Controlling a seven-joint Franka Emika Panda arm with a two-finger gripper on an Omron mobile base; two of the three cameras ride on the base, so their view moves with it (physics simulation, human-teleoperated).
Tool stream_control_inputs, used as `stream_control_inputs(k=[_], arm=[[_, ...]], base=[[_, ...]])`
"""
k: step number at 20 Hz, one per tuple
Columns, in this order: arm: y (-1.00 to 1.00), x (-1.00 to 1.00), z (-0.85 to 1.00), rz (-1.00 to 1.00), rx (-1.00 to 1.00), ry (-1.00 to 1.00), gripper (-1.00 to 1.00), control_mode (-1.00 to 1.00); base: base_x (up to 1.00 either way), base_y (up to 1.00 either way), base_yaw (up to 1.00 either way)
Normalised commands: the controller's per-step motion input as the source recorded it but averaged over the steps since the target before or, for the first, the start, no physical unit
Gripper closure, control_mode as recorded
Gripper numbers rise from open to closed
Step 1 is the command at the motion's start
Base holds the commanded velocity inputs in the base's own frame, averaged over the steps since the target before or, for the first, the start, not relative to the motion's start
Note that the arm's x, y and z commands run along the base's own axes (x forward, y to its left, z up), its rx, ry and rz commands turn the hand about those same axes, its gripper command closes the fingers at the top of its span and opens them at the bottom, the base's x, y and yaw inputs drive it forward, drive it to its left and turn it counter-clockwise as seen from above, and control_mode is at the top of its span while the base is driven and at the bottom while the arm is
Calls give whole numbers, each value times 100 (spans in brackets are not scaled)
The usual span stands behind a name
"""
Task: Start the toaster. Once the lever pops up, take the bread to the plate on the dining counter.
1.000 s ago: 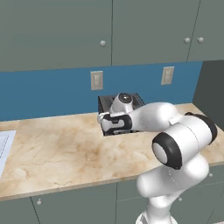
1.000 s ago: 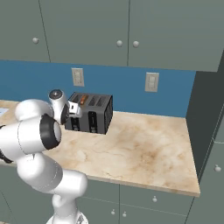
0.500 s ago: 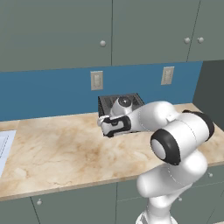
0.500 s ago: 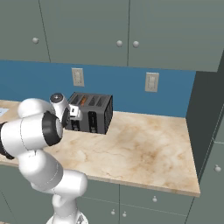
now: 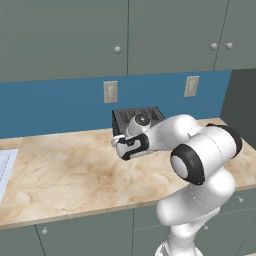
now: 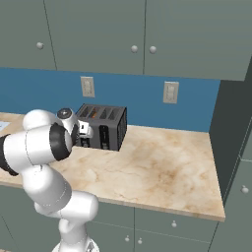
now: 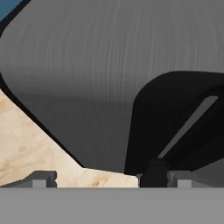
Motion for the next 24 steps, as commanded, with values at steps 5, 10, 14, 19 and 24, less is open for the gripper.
stream_control_inputs(k=[5,10,14,19,24], arm=[[0,0,-14,0,0,0,-100,-100],[0,0,-13,0,0,0,-100,-100],[0,0,-13,0,0,0,-100,-100],[0,-2,1,0,0,0,-100,-100],[0,-6,1,0,0,0,-100,-100]], base=[[0,0,0],[0,0,0],[0,0,0],[0,0,0],[0,0,0]])
